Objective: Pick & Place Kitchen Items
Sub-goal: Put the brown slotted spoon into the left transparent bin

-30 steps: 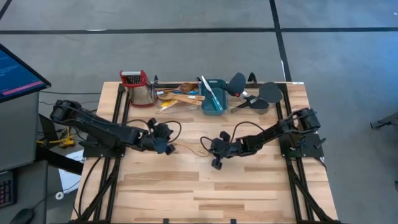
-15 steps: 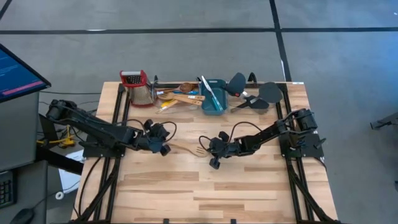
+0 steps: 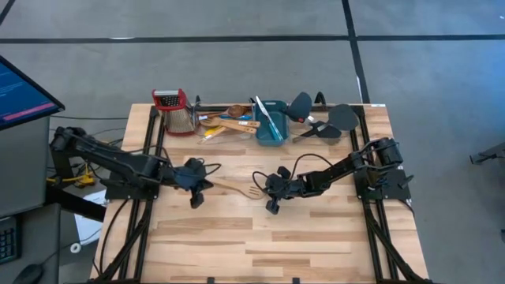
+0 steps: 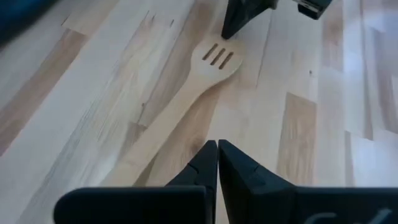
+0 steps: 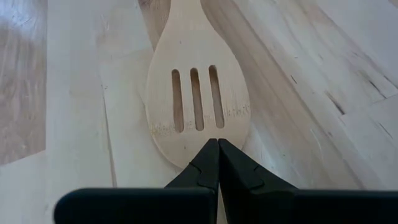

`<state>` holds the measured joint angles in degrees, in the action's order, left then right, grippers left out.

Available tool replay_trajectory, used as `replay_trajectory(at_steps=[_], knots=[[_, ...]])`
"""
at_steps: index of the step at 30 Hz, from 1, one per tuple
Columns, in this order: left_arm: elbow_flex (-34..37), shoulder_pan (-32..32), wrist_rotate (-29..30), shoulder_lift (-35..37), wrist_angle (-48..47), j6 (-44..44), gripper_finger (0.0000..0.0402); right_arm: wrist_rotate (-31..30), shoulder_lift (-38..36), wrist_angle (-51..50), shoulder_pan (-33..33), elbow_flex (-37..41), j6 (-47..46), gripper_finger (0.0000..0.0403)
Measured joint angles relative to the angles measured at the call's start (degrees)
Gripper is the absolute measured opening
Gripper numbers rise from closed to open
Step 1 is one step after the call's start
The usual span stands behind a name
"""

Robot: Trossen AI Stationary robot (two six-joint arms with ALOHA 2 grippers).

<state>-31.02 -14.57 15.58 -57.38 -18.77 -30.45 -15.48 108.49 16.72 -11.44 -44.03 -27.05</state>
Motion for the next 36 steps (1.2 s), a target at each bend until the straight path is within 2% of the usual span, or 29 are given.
replay_trajectory(at_steps=[5,10,19,24,29,33,36], knots=[[-3.06,0.20,0.02,-5.04,-0.30,1.90,0.0002,0.12,0.00,0.03,0.00,0.00,0.02,0.0000],[-7.98,0.26,0.19,-13.20,-1.87,8.93,0.0002,0.40,0.00,0.27,0.00,0.04,0.02,0.0000],[-19.36,1.70,3.05,-26.57,-19.83,23.38,0.0002,0.46,0.04,0.48,0.00,0.07,0.17,0.0000],[-19.96,4.55,2.83,-27.16,-20.09,31.57,0.0002,0.60,0.04,0.56,0.00,0.07,0.17,0.0000],[-19.96,9.05,-4.17,-26.03,-21.31,33.35,0.0002,0.61,0.04,0.64,0.00,0.05,0.61,0.0000],[-19.96,13.49,-5.49,-25.91,-21.79,37.62,0.0002,0.78,0.09,0.60,-0.02,-0.08,0.61,0.0000],[-19.96,17.61,-8.87,-25.91,-21.91,39.49,0.0002,0.86,0.09,0.54,-0.02,-0.11,0.61,0.0000]])
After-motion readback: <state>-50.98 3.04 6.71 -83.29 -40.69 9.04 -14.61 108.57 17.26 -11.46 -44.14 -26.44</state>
